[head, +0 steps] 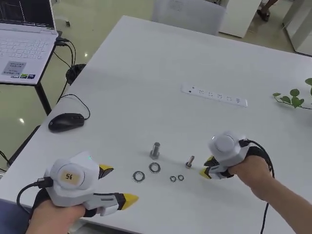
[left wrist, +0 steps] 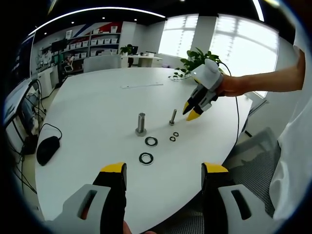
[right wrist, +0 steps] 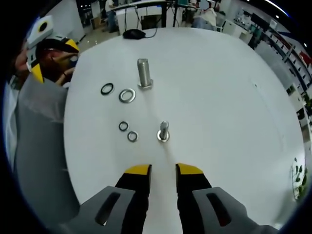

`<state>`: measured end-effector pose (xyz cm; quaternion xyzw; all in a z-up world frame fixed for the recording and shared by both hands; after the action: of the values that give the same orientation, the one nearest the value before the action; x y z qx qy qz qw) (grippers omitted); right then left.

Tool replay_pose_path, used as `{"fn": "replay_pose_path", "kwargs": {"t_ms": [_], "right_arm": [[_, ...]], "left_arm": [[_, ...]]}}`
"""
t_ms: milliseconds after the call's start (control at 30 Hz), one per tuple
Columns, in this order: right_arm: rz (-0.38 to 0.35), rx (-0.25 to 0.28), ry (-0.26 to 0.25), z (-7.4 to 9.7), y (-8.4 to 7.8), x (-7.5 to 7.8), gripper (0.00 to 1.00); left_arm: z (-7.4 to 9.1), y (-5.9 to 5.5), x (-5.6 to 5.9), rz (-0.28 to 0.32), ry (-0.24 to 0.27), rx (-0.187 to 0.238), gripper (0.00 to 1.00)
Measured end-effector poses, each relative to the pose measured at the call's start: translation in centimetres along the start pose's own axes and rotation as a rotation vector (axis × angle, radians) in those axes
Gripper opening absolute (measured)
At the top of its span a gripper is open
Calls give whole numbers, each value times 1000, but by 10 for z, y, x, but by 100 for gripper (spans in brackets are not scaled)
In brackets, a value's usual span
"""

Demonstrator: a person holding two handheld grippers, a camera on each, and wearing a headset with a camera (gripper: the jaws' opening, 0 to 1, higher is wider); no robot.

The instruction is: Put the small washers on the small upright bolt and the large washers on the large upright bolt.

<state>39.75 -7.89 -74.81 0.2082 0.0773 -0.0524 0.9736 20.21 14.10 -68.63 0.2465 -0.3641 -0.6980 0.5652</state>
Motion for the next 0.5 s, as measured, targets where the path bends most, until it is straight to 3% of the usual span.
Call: {"fn": "replay_pose_path", "kwargs": {"t_ms": [267, 500], "right_arm": [[-26, -15, 22, -5, -20, -17, 20], [-4, -7, 55, -15, -21, -37, 20]], "left_arm": [[1, 0, 3, -1, -2, 5, 61], [1, -3, 6, 0, -8, 2, 61]]}}
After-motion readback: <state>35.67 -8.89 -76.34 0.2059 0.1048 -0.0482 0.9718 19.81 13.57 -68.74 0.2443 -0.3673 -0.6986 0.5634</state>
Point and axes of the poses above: the centre of the closed fingertips' face, and the gripper's own axes: z roughly backward along the fingers, x roughly to its right, y roughly out of its top, the point moved 5 cm from there along z, roughly backward along the fingers, and after that the axes turned 13 degrees about y, right-handed, at the moved point
